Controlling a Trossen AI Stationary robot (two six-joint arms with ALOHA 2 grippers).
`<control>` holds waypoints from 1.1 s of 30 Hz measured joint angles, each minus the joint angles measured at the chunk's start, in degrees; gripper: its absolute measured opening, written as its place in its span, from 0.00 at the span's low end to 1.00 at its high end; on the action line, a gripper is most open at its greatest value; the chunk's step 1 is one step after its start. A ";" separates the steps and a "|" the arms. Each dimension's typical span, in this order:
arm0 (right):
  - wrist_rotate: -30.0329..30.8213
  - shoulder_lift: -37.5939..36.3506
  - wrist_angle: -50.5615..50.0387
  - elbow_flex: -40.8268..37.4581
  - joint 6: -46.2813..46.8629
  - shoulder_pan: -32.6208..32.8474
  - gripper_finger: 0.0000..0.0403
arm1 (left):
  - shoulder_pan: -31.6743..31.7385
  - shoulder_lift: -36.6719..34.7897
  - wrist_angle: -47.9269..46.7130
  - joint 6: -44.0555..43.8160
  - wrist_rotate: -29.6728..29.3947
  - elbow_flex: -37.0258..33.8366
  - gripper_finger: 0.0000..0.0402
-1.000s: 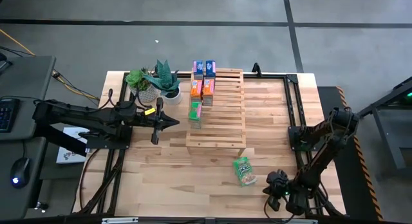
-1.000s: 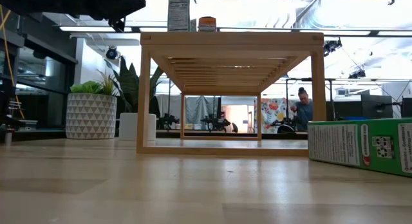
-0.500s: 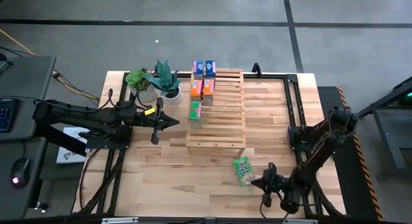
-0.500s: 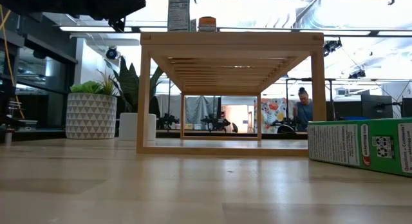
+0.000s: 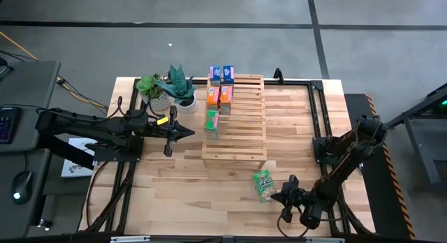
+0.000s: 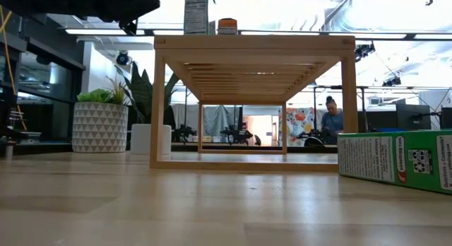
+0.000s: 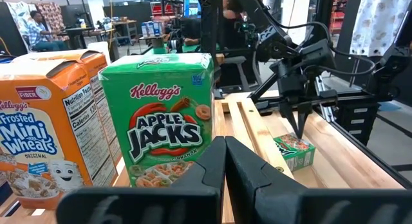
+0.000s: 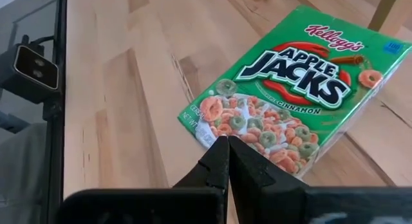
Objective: Stack cereal on shelf
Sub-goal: Put the green cereal box on the shelf aligned with the other green cereal box
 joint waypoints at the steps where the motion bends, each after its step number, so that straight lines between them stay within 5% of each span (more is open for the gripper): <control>1: -0.06 0.00 -0.19 0.00 0.28 0.00 0.00 | 0.00 0.00 -0.01 0.00 0.00 0.00 0.00; 33: -9.24 -0.22 -6.29 0.22 11.74 5.95 0.00 | 0.00 0.00 -0.07 -0.02 0.00 0.00 0.00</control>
